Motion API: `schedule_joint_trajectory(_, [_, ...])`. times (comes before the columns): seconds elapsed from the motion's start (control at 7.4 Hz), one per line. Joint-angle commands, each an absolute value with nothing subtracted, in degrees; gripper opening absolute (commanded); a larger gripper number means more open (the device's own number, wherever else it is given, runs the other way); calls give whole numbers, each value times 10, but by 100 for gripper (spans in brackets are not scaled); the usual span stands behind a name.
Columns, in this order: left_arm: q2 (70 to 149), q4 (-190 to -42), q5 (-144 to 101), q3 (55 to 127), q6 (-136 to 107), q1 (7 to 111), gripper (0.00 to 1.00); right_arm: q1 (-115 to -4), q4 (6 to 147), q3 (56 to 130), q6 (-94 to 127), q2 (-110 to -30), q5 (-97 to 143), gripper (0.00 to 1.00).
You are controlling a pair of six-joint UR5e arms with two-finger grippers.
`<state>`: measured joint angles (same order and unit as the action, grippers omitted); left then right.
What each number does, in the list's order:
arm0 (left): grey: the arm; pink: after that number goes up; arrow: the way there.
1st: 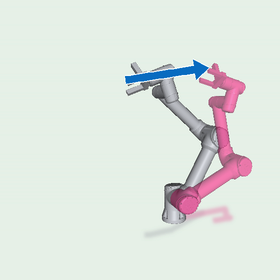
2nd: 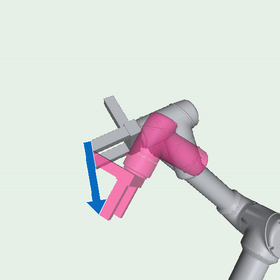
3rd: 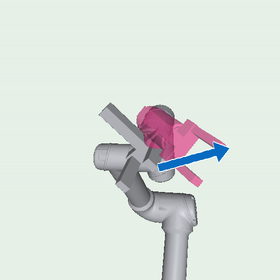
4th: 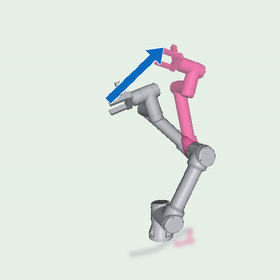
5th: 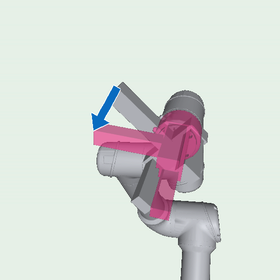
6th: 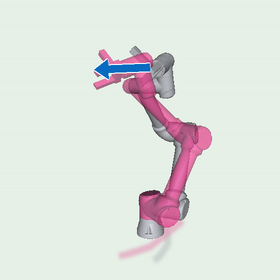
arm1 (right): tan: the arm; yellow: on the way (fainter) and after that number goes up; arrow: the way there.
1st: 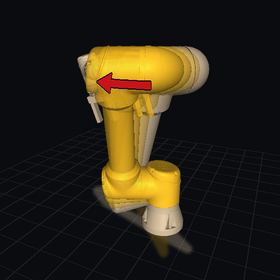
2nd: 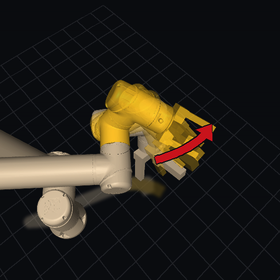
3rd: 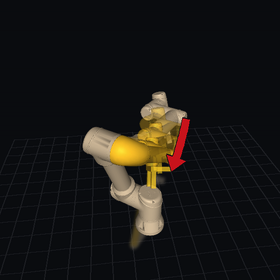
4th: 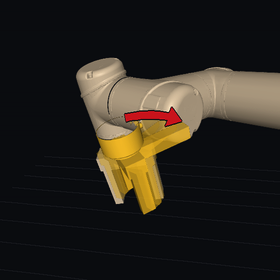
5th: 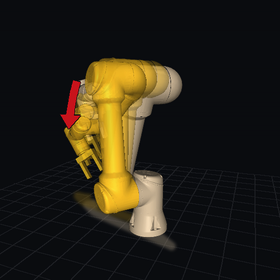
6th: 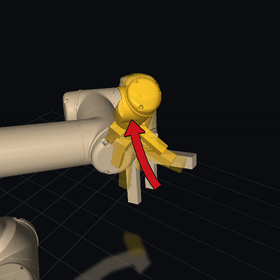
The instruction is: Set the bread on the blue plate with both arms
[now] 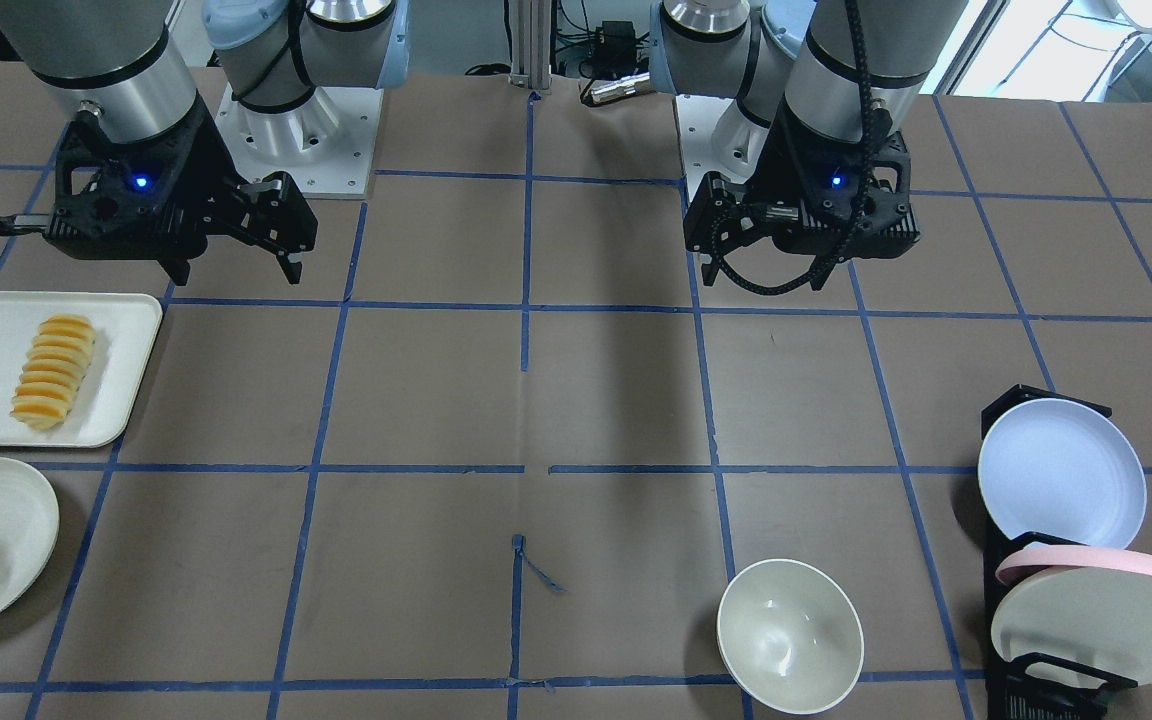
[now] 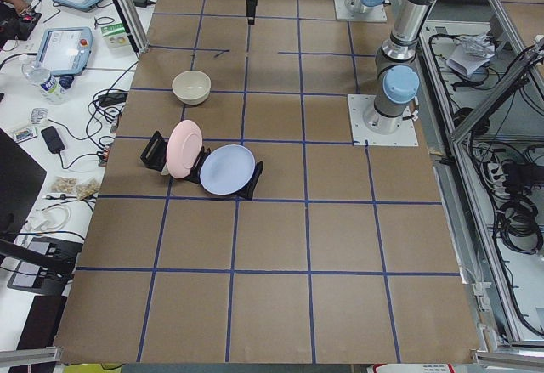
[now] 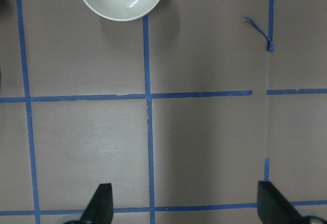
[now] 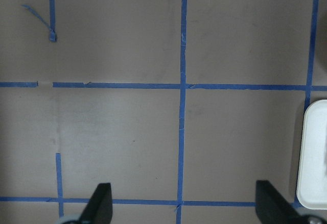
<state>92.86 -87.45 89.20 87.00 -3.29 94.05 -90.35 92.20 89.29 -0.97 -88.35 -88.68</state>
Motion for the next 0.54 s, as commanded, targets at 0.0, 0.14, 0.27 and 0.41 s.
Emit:
schedule_joint_trajectory(0.0, [929,-875,892,871,-33,940,100,-904,922,895,-11,-883,-887,100])
schedule_joint_trajectory(0.14, [929,-875,893,871,-33,940,100,-903,922,898,-12,-883,-887,100])
schedule_joint_trajectory(0.27, [929,-875,893,871,-33,940,100,-902,922,900,-13,-883,-887,100])
schedule_joint_trajectory(0.41, [927,-875,894,870,-33,940,100,-902,922,900,-13,-884,-886,100])
